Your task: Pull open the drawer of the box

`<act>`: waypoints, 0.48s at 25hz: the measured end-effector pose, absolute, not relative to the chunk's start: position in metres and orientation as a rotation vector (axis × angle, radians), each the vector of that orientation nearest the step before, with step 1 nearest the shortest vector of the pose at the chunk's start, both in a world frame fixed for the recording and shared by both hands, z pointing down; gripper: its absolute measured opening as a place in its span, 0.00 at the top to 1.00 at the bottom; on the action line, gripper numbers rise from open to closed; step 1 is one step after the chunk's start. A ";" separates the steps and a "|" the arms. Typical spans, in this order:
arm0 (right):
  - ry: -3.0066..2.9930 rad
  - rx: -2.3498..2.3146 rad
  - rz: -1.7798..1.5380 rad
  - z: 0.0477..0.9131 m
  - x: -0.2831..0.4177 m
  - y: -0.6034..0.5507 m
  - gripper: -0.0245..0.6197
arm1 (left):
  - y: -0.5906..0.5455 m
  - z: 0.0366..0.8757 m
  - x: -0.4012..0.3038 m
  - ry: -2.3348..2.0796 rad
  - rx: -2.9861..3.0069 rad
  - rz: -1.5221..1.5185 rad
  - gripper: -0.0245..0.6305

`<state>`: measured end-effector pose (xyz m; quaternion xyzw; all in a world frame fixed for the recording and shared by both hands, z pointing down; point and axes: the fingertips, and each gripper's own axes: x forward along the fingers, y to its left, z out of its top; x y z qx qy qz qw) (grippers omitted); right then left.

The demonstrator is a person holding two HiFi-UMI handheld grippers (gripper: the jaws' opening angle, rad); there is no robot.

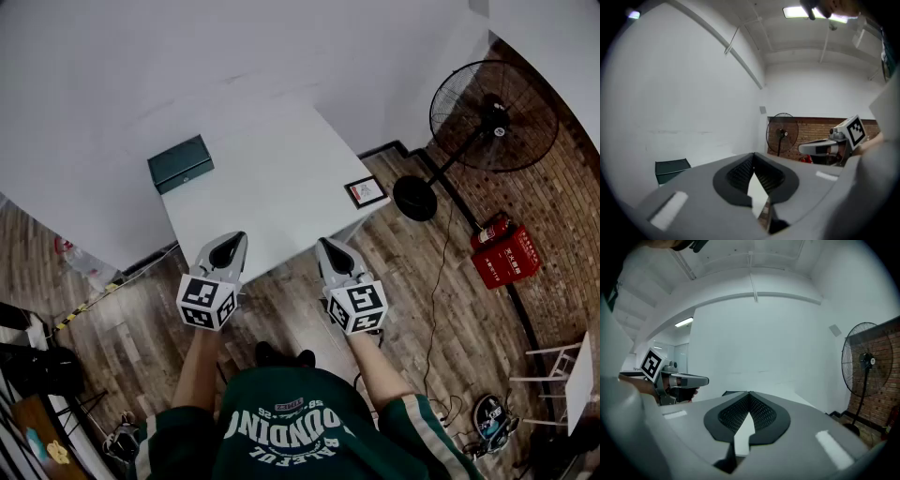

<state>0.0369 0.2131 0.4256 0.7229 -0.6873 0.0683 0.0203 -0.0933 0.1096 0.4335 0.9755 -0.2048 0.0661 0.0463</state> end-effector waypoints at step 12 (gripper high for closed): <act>-2.144 2.259 0.198 0.434 0.026 0.187 0.96 | 0.086 0.444 -0.102 -0.619 2.960 0.192 0.88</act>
